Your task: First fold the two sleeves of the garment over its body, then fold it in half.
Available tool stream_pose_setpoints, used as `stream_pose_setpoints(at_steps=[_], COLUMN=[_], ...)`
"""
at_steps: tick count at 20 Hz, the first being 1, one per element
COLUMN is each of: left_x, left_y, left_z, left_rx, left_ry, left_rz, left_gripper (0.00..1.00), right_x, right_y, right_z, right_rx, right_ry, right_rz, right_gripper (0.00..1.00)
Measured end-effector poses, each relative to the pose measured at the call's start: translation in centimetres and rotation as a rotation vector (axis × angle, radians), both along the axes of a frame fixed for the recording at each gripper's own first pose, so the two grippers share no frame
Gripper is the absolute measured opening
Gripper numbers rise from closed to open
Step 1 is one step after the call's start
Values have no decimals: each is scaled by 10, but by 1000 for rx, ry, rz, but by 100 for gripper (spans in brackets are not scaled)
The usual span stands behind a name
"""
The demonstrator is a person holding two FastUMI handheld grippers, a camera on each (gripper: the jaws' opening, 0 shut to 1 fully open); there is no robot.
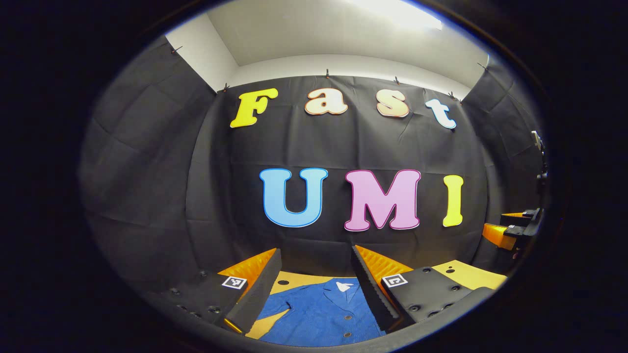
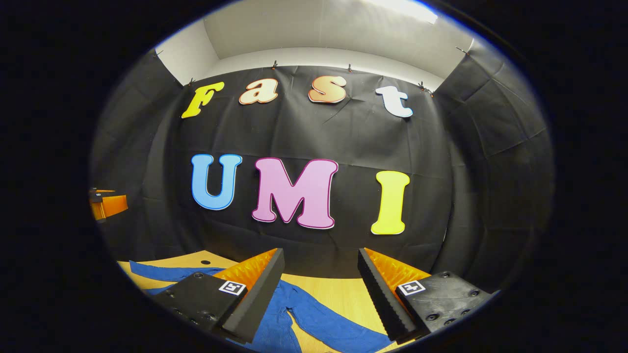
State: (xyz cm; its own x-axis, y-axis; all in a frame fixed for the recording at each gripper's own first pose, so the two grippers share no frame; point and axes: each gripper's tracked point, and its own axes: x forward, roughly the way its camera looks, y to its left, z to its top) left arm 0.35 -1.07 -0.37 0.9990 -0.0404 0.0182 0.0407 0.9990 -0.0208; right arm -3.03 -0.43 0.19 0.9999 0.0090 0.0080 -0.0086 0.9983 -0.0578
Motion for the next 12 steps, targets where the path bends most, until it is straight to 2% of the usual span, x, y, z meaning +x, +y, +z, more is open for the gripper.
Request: stream_pose_setpoints(at_steps=[6, 12], left_x=[14, 24], left_y=[-5, -18], left_z=[1, 3], left_rx=[-21, -20], left_ry=[-3, -5], left_rz=[-16, -23], left_gripper=[82, 82], right_x=[-1, 24], right_y=[-11, -44], right_z=[-10, -49], right_rx=[-30, -62], right_ry=[32, 147], right_rz=[-11, -44], right_gripper=[96, 96])
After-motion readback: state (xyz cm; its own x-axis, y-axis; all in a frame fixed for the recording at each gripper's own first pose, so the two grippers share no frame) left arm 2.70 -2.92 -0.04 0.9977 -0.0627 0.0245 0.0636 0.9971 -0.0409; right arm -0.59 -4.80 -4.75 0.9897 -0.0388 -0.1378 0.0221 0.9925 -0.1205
